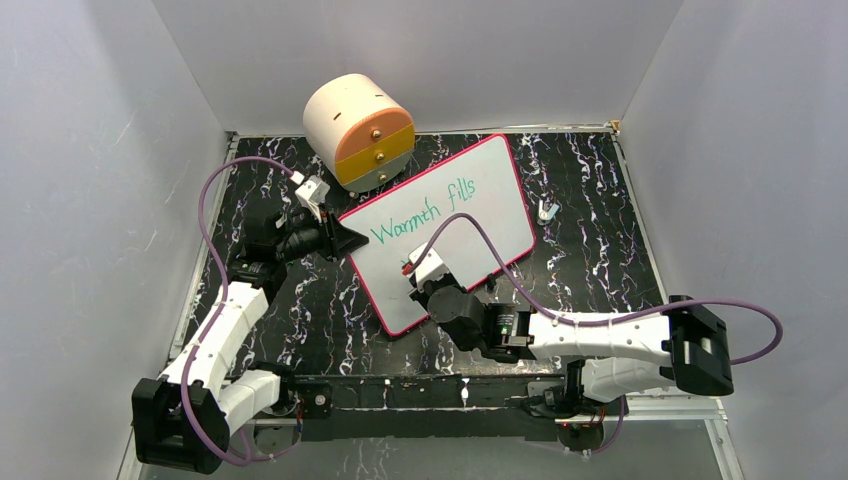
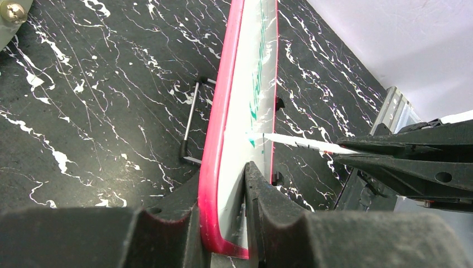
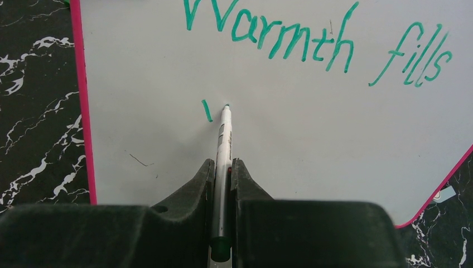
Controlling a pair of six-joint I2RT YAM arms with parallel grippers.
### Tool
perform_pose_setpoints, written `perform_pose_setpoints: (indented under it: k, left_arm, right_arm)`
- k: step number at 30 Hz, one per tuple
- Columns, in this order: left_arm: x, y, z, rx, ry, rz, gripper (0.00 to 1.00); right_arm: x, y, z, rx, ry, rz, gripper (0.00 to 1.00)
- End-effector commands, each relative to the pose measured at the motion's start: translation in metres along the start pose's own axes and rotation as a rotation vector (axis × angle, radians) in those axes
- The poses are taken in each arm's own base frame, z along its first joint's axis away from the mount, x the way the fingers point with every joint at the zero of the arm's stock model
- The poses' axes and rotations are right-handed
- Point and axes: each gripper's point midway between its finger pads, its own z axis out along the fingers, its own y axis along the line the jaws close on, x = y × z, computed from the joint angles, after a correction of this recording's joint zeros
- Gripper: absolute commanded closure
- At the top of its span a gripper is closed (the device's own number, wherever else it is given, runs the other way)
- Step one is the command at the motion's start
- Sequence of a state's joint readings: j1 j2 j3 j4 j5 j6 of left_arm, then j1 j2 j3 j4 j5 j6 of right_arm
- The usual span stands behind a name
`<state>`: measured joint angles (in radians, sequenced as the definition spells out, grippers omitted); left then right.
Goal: Write a sentence on the whiteboard
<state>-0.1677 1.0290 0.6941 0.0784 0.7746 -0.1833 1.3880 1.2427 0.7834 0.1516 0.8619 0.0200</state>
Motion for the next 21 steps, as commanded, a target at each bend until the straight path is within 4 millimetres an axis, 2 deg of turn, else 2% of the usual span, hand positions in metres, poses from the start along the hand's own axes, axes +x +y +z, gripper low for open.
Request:
perform_pose_setpoints:
  k: [1, 10, 14, 21]
  left_arm:
    - [0.067, 0.035, -0.003, -0.139, 0.196, -0.012, 1.00]
    - [0.067, 0.035, -0.003, -0.139, 0.195, -0.013, 1.00]
    - [0.067, 0.035, -0.003, -0.139, 0.195, -0.012, 1.00]
    - [0.066, 0.035, -0.003, -0.141, 0.193, -0.011, 1.00]
  right_arm:
    - [-0.005, 0.006, 0.003, -0.016, 0.023, 0.016, 1.00]
    - [0.001, 0.016, -0.001, -0.078, 0.073, 0.017, 1.00]
    - [0.012, 0.020, -0.004, -0.106, 0.123, 0.001, 1.00]
    - [0.019, 0.032, -0.009, -0.156, 0.164, -0.012, 1.00]
